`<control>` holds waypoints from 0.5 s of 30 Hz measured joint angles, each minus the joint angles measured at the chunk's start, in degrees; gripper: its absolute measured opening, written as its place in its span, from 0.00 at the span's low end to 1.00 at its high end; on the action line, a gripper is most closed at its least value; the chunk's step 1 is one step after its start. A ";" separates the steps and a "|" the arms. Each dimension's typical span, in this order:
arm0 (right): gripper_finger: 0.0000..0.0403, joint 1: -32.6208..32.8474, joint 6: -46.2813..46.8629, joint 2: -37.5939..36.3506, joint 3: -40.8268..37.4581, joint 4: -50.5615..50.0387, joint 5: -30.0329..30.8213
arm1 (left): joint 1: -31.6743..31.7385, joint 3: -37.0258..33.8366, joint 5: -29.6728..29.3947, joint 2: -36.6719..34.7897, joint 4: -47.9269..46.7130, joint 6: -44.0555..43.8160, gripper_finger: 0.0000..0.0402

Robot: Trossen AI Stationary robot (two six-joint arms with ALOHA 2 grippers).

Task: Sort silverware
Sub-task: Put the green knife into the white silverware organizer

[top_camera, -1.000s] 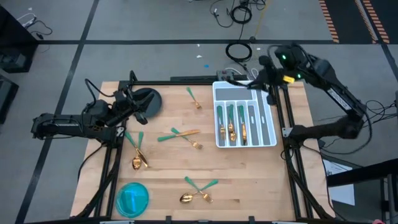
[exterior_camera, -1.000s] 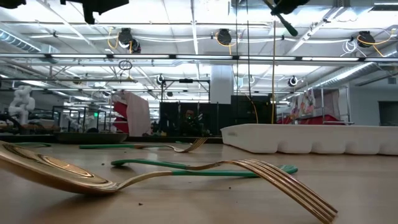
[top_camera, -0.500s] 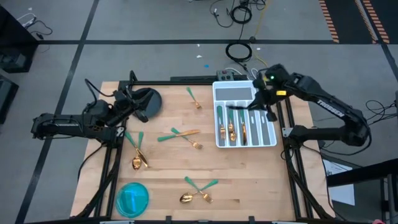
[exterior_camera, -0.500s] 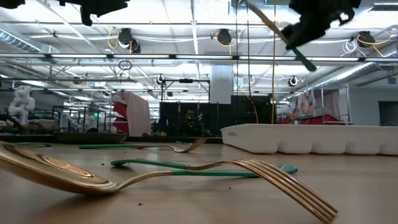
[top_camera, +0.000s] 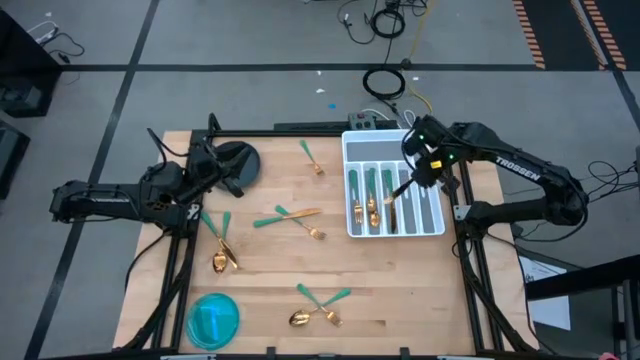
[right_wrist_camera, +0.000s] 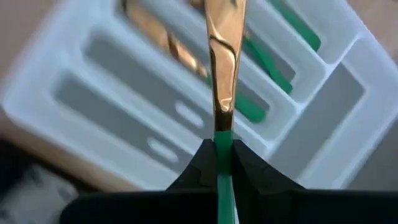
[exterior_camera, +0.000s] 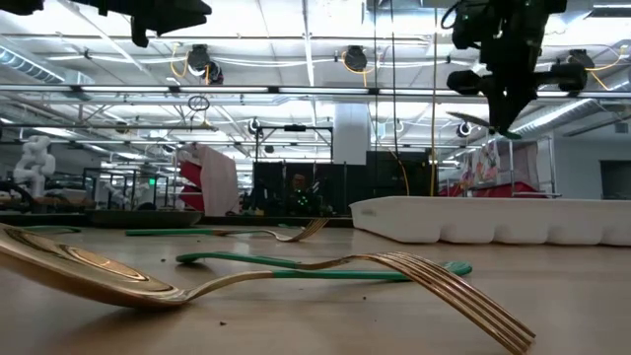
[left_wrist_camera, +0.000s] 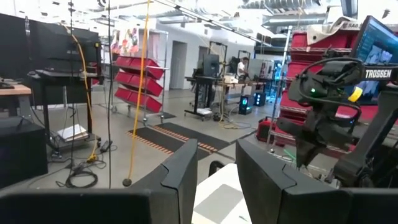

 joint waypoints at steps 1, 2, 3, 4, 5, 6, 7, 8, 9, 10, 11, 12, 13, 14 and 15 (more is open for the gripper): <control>0.00 0.40 -2.66 0.05 0.00 0.07 1.69 | 0.00 0.00 -0.02 0.02 0.00 0.00 0.29; 0.00 0.93 -5.19 0.19 0.00 0.25 3.18 | -0.02 0.00 0.00 0.04 0.00 0.00 0.29; 0.00 1.46 -7.10 0.42 0.00 0.57 4.50 | 0.00 0.00 0.00 0.04 0.00 -0.01 0.29; 0.00 1.99 -8.84 0.61 0.00 0.83 5.68 | 0.00 0.00 0.00 0.02 0.01 -0.02 0.29; 0.00 2.54 -10.41 0.76 0.00 1.08 6.81 | 0.00 0.00 0.00 0.01 0.05 -0.02 0.29; 0.00 3.14 -12.03 0.91 0.01 1.26 7.93 | 0.00 0.00 0.00 0.00 0.07 -0.02 0.29; 0.00 3.73 -13.85 1.16 0.04 1.25 8.96 | 0.00 0.00 0.00 0.00 0.07 -0.02 0.29; 0.00 4.33 -15.70 1.47 0.04 1.15 10.02 | 0.00 0.00 0.00 0.01 0.07 -0.04 0.29; 0.00 4.92 -17.34 1.85 0.04 1.02 10.96 | 0.00 0.00 0.02 0.02 0.07 -0.04 0.29; 0.00 5.56 -18.92 2.25 0.04 0.90 12.00 | 0.00 0.00 0.02 0.02 0.09 -0.04 0.29; 0.00 6.09 -20.07 2.59 0.04 0.76 12.97 | -0.02 0.00 0.02 0.02 0.09 -0.04 0.29; 0.00 6.53 -21.29 3.04 0.04 0.61 13.99 | -0.01 0.00 0.02 0.02 0.08 -0.04 0.29; 0.00 7.00 -22.41 3.43 0.04 0.54 14.86 | 0.00 0.00 0.02 0.02 0.08 -0.05 0.29; 0.00 7.31 -23.40 3.97 0.04 0.60 15.55 | -0.01 0.00 0.02 0.02 0.11 -0.07 0.29; 0.00 7.69 -24.30 4.45 0.04 0.70 16.10 | -0.01 0.00 0.03 0.02 0.11 -0.07 0.29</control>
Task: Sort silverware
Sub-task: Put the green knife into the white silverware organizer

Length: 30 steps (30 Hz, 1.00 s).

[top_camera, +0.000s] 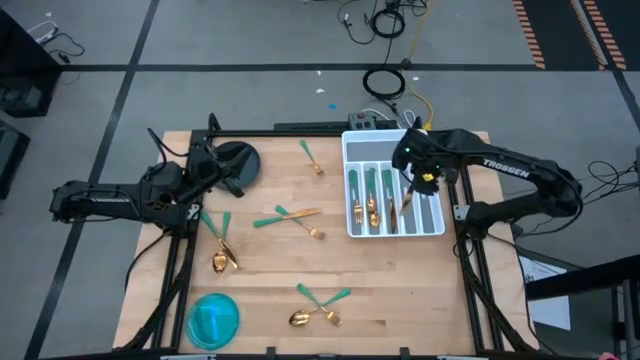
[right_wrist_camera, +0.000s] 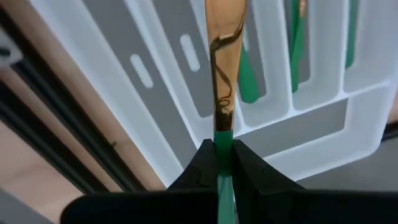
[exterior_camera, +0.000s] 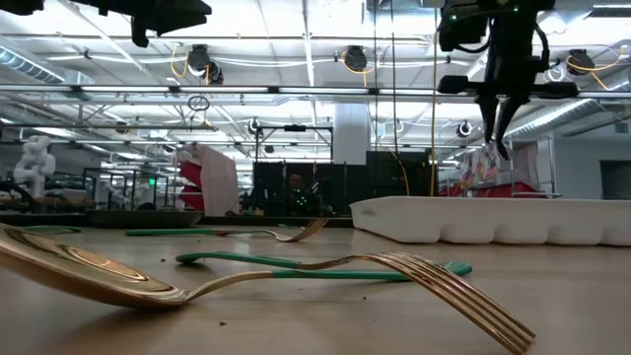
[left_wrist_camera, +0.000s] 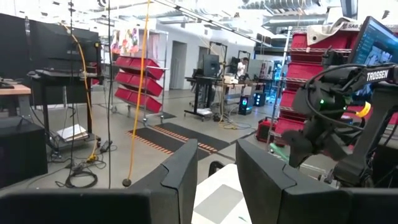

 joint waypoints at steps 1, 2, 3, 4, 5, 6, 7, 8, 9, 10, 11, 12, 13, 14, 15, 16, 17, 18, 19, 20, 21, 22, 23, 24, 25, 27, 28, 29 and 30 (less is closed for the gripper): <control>0.00 0.29 -0.78 0.47 0.00 0.03 0.45 | -0.02 0.00 0.02 0.00 0.01 0.00 0.29; 0.00 0.61 -1.68 0.96 0.00 0.06 0.55 | -0.01 0.00 0.04 0.00 0.02 0.00 0.29; 0.00 0.96 -2.72 1.53 0.00 0.06 0.59 | 0.01 0.00 0.04 0.00 0.02 0.00 0.29; 0.00 1.40 -3.86 2.08 0.00 0.06 0.87 | 0.01 0.00 0.08 0.00 0.02 0.00 0.29; 0.00 1.86 -4.97 2.67 0.00 0.10 1.40 | 0.01 0.00 0.12 0.00 0.02 0.00 0.29; 0.00 2.42 -6.00 3.36 0.00 0.17 2.29 | 0.01 0.00 0.22 0.00 0.02 0.00 0.29; 0.00 2.92 -6.94 3.96 0.00 0.30 3.16 | 0.00 0.00 0.25 0.00 0.02 0.00 0.29; 0.00 3.36 -7.67 4.52 0.00 0.54 3.74 | 0.01 0.00 0.25 0.00 0.02 0.00 0.29; 0.00 3.74 -8.07 5.03 0.00 0.93 4.12 | 0.01 0.00 0.25 0.00 0.00 0.00 0.29; 0.00 4.05 -8.31 5.49 0.00 1.50 4.32 | 0.01 0.00 0.25 0.00 0.02 0.00 0.29; 0.00 4.32 -8.54 5.97 0.00 2.25 4.37 | 0.01 0.00 0.25 0.00 0.02 0.00 0.29; 0.00 4.58 -8.70 6.48 0.00 3.14 4.36 | 0.01 0.00 0.25 0.00 0.00 0.01 0.29; 0.00 4.90 -8.99 7.01 0.00 4.01 4.38 | 0.01 0.00 0.25 0.00 0.00 0.00 0.29; 0.00 5.19 -9.42 7.56 0.00 4.58 4.37 | 0.01 0.00 0.25 0.00 0.00 0.01 0.29; 0.00 5.47 -9.96 8.12 0.00 4.98 4.34 | -0.01 0.00 0.26 0.00 0.00 0.01 0.29; 0.00 5.76 -10.42 8.69 0.00 5.21 4.24 | 0.00 0.00 0.25 0.00 -0.02 0.05 0.29; 0.00 5.97 -10.56 9.20 0.00 5.29 3.75 | 0.00 0.00 0.25 0.00 -0.04 0.16 0.29; 0.00 6.13 -10.60 9.70 0.00 5.34 2.75 | 0.00 0.00 0.26 0.00 -0.05 0.30 0.29; 0.00 6.29 -10.60 10.19 0.00 5.37 1.70 | 0.01 0.00 0.26 0.00 -0.09 0.40 0.29; 0.00 6.42 -10.58 10.52 0.00 5.47 0.91 | 0.01 0.00 0.28 0.00 -0.11 0.42 0.29; 0.00 6.59 -10.55 10.89 0.00 5.79 0.34 | -0.01 0.00 0.28 0.00 -0.16 0.42 0.29; 0.00 6.75 -10.55 11.20 0.00 6.35 0.02 | 0.01 0.00 0.28 0.00 -0.20 0.42 0.29; 0.00 6.90 -10.53 11.45 0.00 6.93 -0.03 | 0.01 0.00 0.28 0.00 -0.27 0.44 0.29; 0.00 7.04 -10.51 11.91 0.02 7.44 -0.11 | 0.01 0.00 0.28 0.00 -0.53 0.44 0.29; 0.00 7.13 -10.51 12.25 0.02 7.91 -0.34 | 0.01 0.00 0.28 -0.01 -0.79 0.44 0.29; 0.00 7.13 -10.45 13.08 0.02 8.61 -1.81 | -0.01 0.00 0.28 0.00 -1.54 0.45 0.29; 0.00 7.13 -10.42 13.42 0.02 8.69 -2.62 | 0.01 0.00 0.28 0.00 -1.73 0.46 0.29; 0.00 7.13 -10.42 13.85 0.02 8.80 -2.93 | -0.02 0.00 0.30 0.00 -1.86 0.46 0.29; 0.00 7.13 -10.42 14.22 0.02 9.05 -3.02 | 0.01 0.00 0.38 0.00 -1.92 0.46 0.29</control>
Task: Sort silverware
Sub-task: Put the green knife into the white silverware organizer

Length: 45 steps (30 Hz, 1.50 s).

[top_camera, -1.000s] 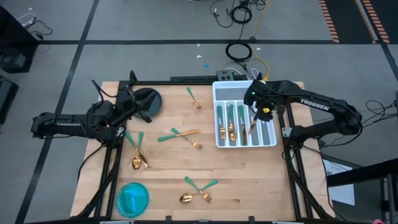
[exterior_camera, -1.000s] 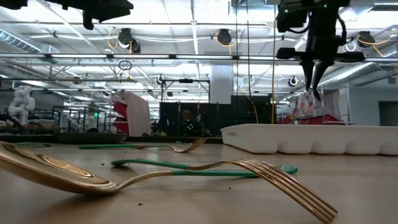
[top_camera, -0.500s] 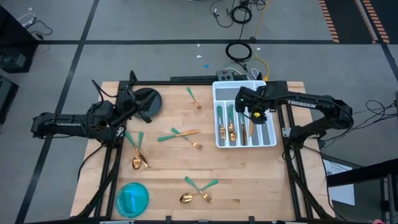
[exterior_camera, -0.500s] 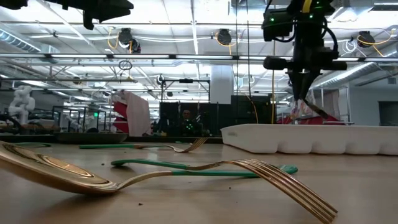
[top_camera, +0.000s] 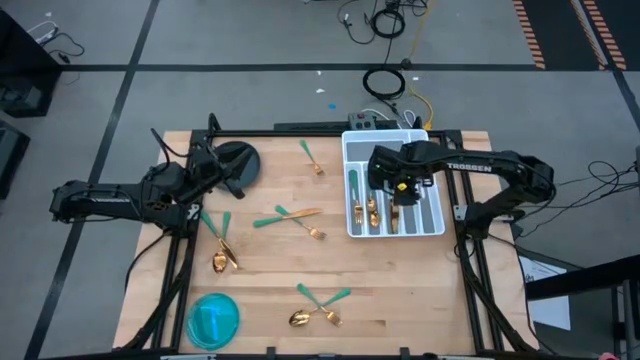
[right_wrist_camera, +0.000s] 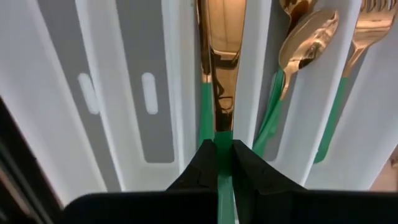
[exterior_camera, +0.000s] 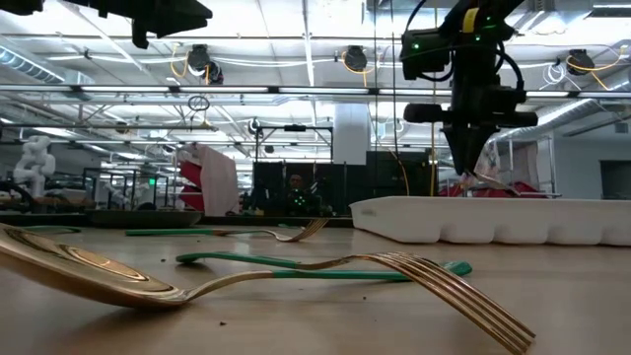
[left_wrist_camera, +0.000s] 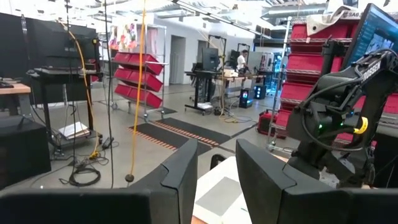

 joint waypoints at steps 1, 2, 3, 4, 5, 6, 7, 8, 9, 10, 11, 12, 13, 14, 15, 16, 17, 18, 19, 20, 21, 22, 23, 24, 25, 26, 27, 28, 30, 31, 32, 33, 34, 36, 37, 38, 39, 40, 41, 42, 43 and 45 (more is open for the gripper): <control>0.00 0.00 -0.06 0.40 0.00 0.44 -0.05 | 0.00 0.00 0.09 0.00 0.00 0.00 0.29; 0.00 0.00 -0.14 0.81 0.00 0.91 -0.14 | -0.02 0.00 0.11 0.00 -0.08 0.09 0.29; 0.00 0.00 -0.22 1.22 0.00 1.32 -0.14 | -0.01 0.00 0.11 0.00 -0.10 0.29 0.29; 0.00 -0.04 -0.38 1.55 0.00 1.75 -0.16 | -0.01 0.00 0.14 0.00 -0.11 0.84 0.29; 0.00 -0.17 -0.65 1.94 0.00 2.23 -0.24 | 0.00 0.00 0.16 0.00 -0.11 1.09 0.29; 0.00 -0.24 -1.02 2.29 0.00 2.66 -0.52 | 0.00 0.00 0.16 0.00 -0.11 1.20 0.29; 0.00 -0.28 -1.25 2.53 0.00 2.97 -1.12 | 0.00 0.00 0.16 -0.01 -0.11 1.27 0.29; 0.00 -0.33 -1.24 2.83 0.00 3.30 -1.91 | 0.00 0.00 0.18 0.00 -0.13 1.47 0.29; 0.00 -0.33 -1.23 3.00 0.00 3.65 -2.49 | 0.00 0.00 0.18 0.00 -0.17 1.54 0.29; 0.00 -0.33 -1.23 3.08 0.00 3.73 -2.85 | 0.00 0.00 0.18 0.00 -0.20 1.61 0.29; 0.00 -0.35 -1.25 3.25 0.00 3.73 -3.07 | -0.01 0.00 0.20 0.00 -0.23 1.68 0.29; 0.00 -0.33 -1.25 3.27 0.00 3.87 -3.11 | -0.01 0.00 0.29 0.00 -0.23 1.98 0.29; 0.00 -0.33 -1.25 3.27 0.00 4.30 -3.18 | -0.01 0.00 0.48 0.00 -0.21 2.47 0.29; 0.00 -0.33 -1.25 3.27 0.00 4.63 -3.18 | 0.00 0.00 0.62 0.00 -0.22 2.68 0.29; 0.00 -0.41 -1.25 3.27 0.00 4.63 -3.16 | 0.00 0.00 0.80 0.00 -0.22 2.71 0.29; 0.00 -0.56 -1.25 3.27 0.00 4.47 -3.25 | 0.00 0.00 1.06 0.00 -0.20 2.73 0.29; 0.00 -0.73 -1.25 3.27 0.00 4.41 -3.61 | -0.02 0.00 1.18 0.00 -0.20 2.77 0.29; 0.00 -1.07 -1.25 3.27 0.00 4.44 -4.22 | 0.00 0.00 1.39 0.00 -0.20 2.90 0.29; 0.00 -1.35 -1.25 3.27 0.00 4.44 -4.63 | -0.02 0.00 1.49 0.00 -0.21 2.91 0.29; 0.00 -1.60 -1.25 3.27 0.00 4.43 -4.56 | 0.00 0.00 1.51 0.00 -0.20 2.91 0.29; 0.00 -1.91 -1.28 3.27 0.00 4.43 -4.59 | 0.00 0.00 1.51 0.00 -0.20 2.94 0.29; 0.00 -2.22 -1.42 3.27 0.00 4.49 -4.62 | -0.02 0.00 1.51 0.00 -0.20 3.02 0.29; 0.00 -2.54 -1.44 3.27 0.00 4.54 -4.58 | -0.02 0.00 1.51 0.00 -0.20 3.04 0.29; 0.00 -2.88 -1.46 3.27 0.00 4.56 -4.60 | 0.00 0.00 1.51 0.00 -0.20 3.04 0.29; 0.00 -3.18 -1.61 3.27 0.00 4.56 -4.58 | -0.02 0.00 1.51 0.00 -0.20 3.04 0.29; 0.00 -3.42 -1.66 3.27 0.00 4.56 -4.59 | 0.00 0.00 1.51 0.00 -0.21 3.05 0.29; 0.00 -3.69 -1.75 3.27 0.00 4.57 -4.60 | -0.01 0.00 1.52 0.00 -0.22 3.05 0.29; 0.00 -3.87 -1.86 3.27 0.00 4.58 -4.57 | -0.01 0.00 1.51 0.00 -0.22 3.05 0.29; 0.00 -4.12 -2.30 3.27 0.00 4.61 -4.60 | -0.01 0.00 1.51 0.00 -0.20 3.50 0.29; 0.00 -4.30 -2.46 3.27 0.00 4.65 -4.60 | 0.00 0.00 1.51 0.00 -0.22 4.08 0.29; 0.00 -4.48 -2.48 3.35 0.00 4.71 -4.61 | 0.00 0.00 1.51 0.00 -0.20 4.34 0.29; 0.00 -4.55 -2.49 3.62 0.00 4.74 -4.60 | 0.00 0.00 1.51 0.00 -0.20 4.46 0.29; 0.00 -4.61 -2.49 4.01 0.00 4.64 -4.62 | 0.00 0.00 1.51 0.00 -0.20 4.48 0.29; 0.00 -4.63 -2.49 4.81 0.00 4.43 -4.60 | 0.00 0.00 1.51 0.00 -0.21 4.56 0.29; 0.00 -4.63 -2.49 5.18 0.00 4.56 -4.63 | 0.00 0.00 1.51 0.00 -0.20 4.55 0.29; 0.00 -4.57 -2.49 5.59 0.00 4.64 -4.60 | 0.00 0.00 1.51 0.00 -0.20 4.55 0.29; 0.00 -4.33 -2.47 6.21 0.00 4.66 -4.60 | -0.01 0.00 1.51 0.00 -0.21 4.55 0.29; 0.00 -4.23 -2.26 6.70 0.00 4.62 -4.59 | -0.01 0.00 1.51 -0.01 -0.21 4.55 0.29; 0.00 -4.20 -1.95 7.23 0.00 4.65 -4.59 | -0.01 0.00 1.51 -0.01 -0.20 4.55 0.29; 0.00 -4.20 -1.84 7.52 0.00 4.60 -4.64 | -0.02 0.00 1.51 -0.02 -0.21 4.55 0.29; 0.00 -4.20 -1.81 7.75 0.00 4.45 -4.60 | -0.01 0.00 1.51 -0.02 -0.20 4.55 0.29; 0.00 -4.20 -1.79 8.22 0.00 4.30 -4.65 | 0.00 0.00 1.53 -0.02 -0.22 4.55 0.29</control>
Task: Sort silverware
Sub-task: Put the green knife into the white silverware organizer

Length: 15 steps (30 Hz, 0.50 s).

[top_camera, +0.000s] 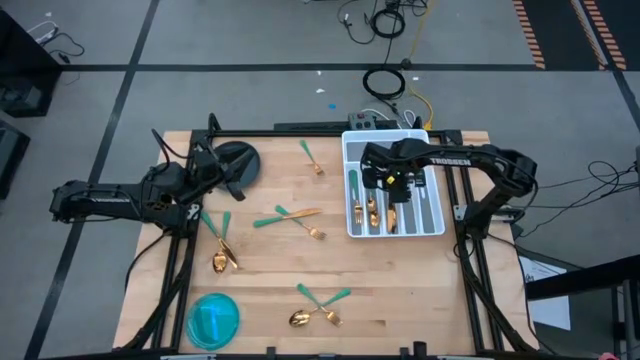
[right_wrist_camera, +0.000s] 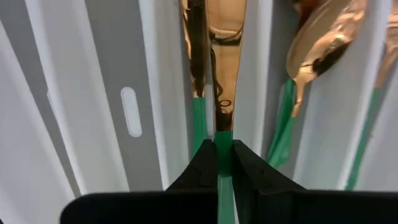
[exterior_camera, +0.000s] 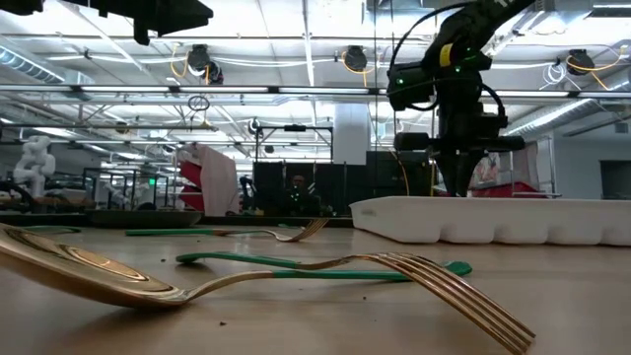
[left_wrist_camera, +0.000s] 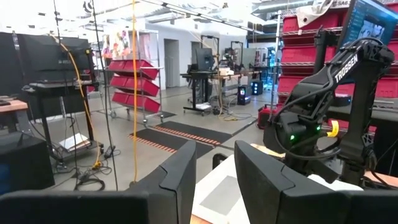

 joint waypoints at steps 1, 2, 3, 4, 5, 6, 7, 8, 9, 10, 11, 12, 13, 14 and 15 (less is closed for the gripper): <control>0.00 0.00 0.07 0.23 0.00 0.02 -0.26 | 0.00 0.00 0.08 0.00 0.00 0.02 0.29; 0.00 -0.01 0.41 0.46 0.00 0.02 -1.00 | -0.02 0.00 0.32 0.00 0.00 0.14 0.29; 0.00 -0.02 0.65 0.70 0.00 0.00 -1.64 | 0.00 0.00 0.76 0.00 0.02 0.69 0.29; 0.00 -0.02 0.74 0.98 0.00 0.01 -1.90 | 0.00 0.00 1.28 0.00 0.02 1.12 0.29; 0.00 0.00 0.71 1.38 0.00 0.06 -1.95 | -0.01 0.00 1.46 0.00 0.02 1.39 0.29; 0.00 0.00 0.68 1.76 0.00 0.14 -2.02 | -0.02 0.00 1.54 0.00 0.02 1.44 0.29; 0.00 0.00 0.68 2.13 0.00 0.25 -2.23 | -0.01 0.00 1.55 0.00 0.04 1.44 0.29; 0.00 0.00 0.66 2.55 0.00 0.43 -2.41 | -0.02 0.00 1.55 0.00 0.04 1.46 0.29; 0.00 0.00 0.63 2.84 0.00 0.46 -2.48 | -0.01 0.00 1.55 0.00 0.04 1.45 0.29; 0.00 0.00 0.65 3.18 0.00 0.46 -2.51 | 0.00 0.00 1.55 0.00 0.04 1.46 0.29; 0.00 -0.04 0.66 3.47 0.00 0.53 -2.59 | -0.02 0.00 1.55 0.00 0.04 1.46 0.29; 0.00 -0.04 0.63 3.62 0.00 0.59 -2.60 | -0.02 0.00 1.55 0.00 0.04 1.46 0.29; 0.00 -0.03 0.62 3.71 0.00 0.74 -2.59 | -0.01 0.00 1.55 0.00 0.04 1.48 0.29; 0.00 -0.02 0.59 3.79 0.00 0.98 -2.62 | -0.01 0.00 1.55 0.00 0.03 1.49 0.29; 0.00 -0.02 0.59 3.86 0.00 1.15 -2.61 | -0.02 0.00 1.55 0.00 0.04 1.50 0.29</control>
